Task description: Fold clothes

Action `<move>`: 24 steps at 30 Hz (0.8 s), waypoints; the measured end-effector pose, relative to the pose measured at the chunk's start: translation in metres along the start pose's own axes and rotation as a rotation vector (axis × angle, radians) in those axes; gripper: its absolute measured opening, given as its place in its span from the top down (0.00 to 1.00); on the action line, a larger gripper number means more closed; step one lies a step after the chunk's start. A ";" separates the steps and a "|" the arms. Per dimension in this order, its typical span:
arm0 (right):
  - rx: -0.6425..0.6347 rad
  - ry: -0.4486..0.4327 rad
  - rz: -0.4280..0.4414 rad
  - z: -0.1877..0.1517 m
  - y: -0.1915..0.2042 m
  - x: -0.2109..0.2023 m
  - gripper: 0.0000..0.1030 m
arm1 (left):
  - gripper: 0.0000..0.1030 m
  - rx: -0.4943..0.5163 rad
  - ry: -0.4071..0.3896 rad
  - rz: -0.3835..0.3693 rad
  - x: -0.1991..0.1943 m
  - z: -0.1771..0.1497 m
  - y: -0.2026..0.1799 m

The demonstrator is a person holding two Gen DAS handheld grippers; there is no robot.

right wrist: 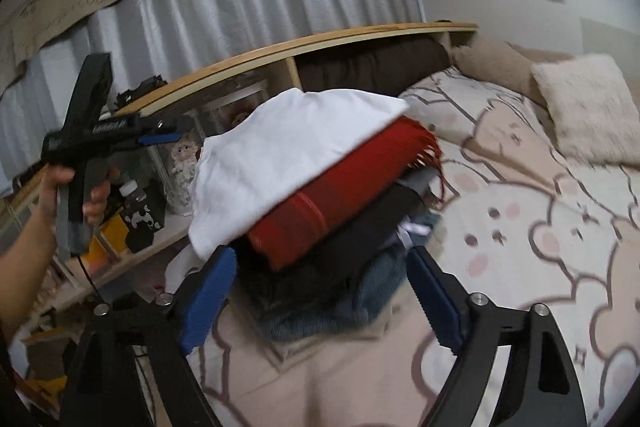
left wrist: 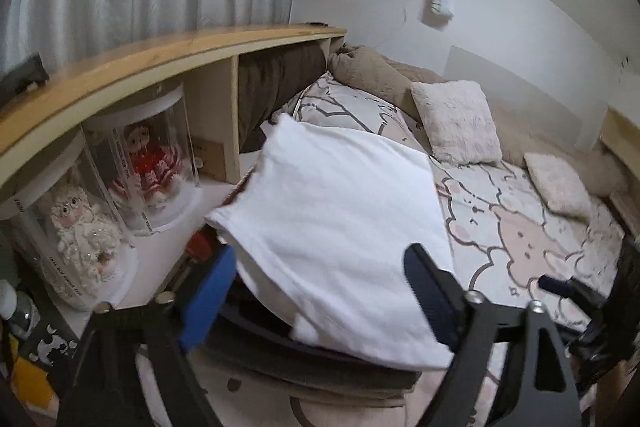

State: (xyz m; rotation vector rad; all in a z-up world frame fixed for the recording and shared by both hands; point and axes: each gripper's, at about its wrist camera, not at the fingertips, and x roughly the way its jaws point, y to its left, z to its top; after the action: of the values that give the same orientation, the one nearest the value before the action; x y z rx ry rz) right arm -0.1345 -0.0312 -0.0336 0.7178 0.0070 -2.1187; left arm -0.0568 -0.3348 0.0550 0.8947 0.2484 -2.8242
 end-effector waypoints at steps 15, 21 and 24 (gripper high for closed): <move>0.084 -0.011 -0.222 -0.021 -0.013 -0.077 0.00 | 0.00 0.164 -0.081 0.111 -0.046 -0.057 -0.112; 0.111 -0.032 -0.267 -0.031 -0.012 -0.108 0.00 | 0.00 0.120 -0.079 0.105 -0.065 -0.076 -0.136; 0.109 -0.047 -0.298 -0.037 -0.008 -0.122 0.00 | 0.00 0.102 -0.075 0.081 -0.073 -0.087 -0.147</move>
State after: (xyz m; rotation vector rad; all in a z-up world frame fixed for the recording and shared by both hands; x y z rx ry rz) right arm -0.0675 0.0740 -0.0058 0.7699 -0.0289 -2.4353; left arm 0.0196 -0.1660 0.0435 0.7970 0.0566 -2.8093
